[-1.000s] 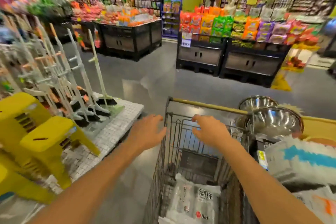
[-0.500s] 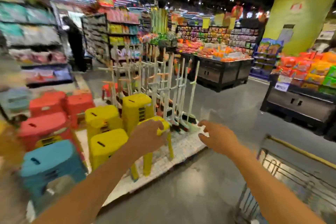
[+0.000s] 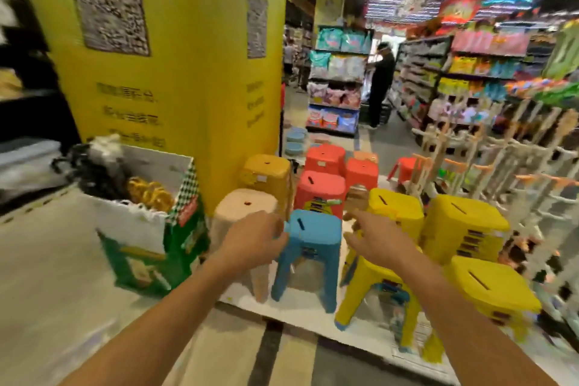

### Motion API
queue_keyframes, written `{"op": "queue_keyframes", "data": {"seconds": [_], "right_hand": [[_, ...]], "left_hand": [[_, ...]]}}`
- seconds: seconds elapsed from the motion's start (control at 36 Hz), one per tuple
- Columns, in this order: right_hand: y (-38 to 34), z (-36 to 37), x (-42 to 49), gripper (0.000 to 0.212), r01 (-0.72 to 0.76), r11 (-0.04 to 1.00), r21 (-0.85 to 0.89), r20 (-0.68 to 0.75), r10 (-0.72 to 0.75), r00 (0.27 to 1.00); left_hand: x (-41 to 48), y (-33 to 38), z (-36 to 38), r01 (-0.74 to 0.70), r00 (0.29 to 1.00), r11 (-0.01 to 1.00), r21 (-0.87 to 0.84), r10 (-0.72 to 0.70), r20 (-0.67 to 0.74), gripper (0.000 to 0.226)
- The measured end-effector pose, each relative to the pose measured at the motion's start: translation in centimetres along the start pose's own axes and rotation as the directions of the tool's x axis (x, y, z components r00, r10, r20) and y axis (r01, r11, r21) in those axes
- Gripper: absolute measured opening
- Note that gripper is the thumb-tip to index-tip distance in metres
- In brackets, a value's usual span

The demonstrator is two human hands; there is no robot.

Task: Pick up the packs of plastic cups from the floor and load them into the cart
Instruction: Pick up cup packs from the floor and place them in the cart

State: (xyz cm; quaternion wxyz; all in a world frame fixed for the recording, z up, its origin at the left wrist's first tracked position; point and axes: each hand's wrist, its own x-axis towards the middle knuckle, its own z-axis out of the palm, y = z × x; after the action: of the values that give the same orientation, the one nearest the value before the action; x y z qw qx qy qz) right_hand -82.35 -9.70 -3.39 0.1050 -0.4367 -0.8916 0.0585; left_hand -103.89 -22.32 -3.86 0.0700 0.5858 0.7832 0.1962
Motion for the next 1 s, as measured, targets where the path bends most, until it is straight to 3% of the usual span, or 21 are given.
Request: {"op": "queue_keyframes", "data": {"seconds": [0.14, 0.22, 0.5, 0.61, 0.78, 1.0], "right_hand": [[-7.3, 2.6, 6.8, 0.037, 0.276, 0.961, 0.012, 0.08, -0.276, 0.958], [-11.5, 4.2, 9.3, 0.04, 0.399, 0.914, 0.068, 0.131, -0.405, 0.905], [-23.3, 10.0, 10.3, 0.036, 0.719, 0.662, 0.211, 0.177, -0.75, 0.638], [-26.3, 11.8, 8.7, 0.039, 0.77, 0.585, 0.255, 0.221, -0.81, 0.543], [-29.7, 14.0, 6.6, 0.035, 0.838, 0.466, 0.283, 0.236, -0.881, 0.41], [-32.9, 15.5, 5.8, 0.038, 0.85, 0.419, 0.318, 0.27, -0.9, 0.343]], "left_hand": [[-3.2, -6.7, -2.5, 0.216, 0.973, 0.976, 0.018, -0.214, -0.08, 0.024], [-5.7, -9.9, -3.7, 0.365, 0.922, 0.931, 0.025, -0.358, -0.15, 0.024], [-17.3, -14.1, -5.2, 0.764, 0.602, 0.64, -0.076, -0.751, -0.271, 0.033], [-20.8, -14.0, -4.6, 0.83, 0.505, 0.55, -0.094, -0.812, -0.291, 0.035], [-24.1, -14.1, -3.8, 0.884, 0.417, 0.46, -0.088, -0.858, -0.3, 0.036], [-26.3, -15.6, -3.7, 0.909, 0.351, 0.404, -0.103, -0.876, -0.331, 0.034]]}}
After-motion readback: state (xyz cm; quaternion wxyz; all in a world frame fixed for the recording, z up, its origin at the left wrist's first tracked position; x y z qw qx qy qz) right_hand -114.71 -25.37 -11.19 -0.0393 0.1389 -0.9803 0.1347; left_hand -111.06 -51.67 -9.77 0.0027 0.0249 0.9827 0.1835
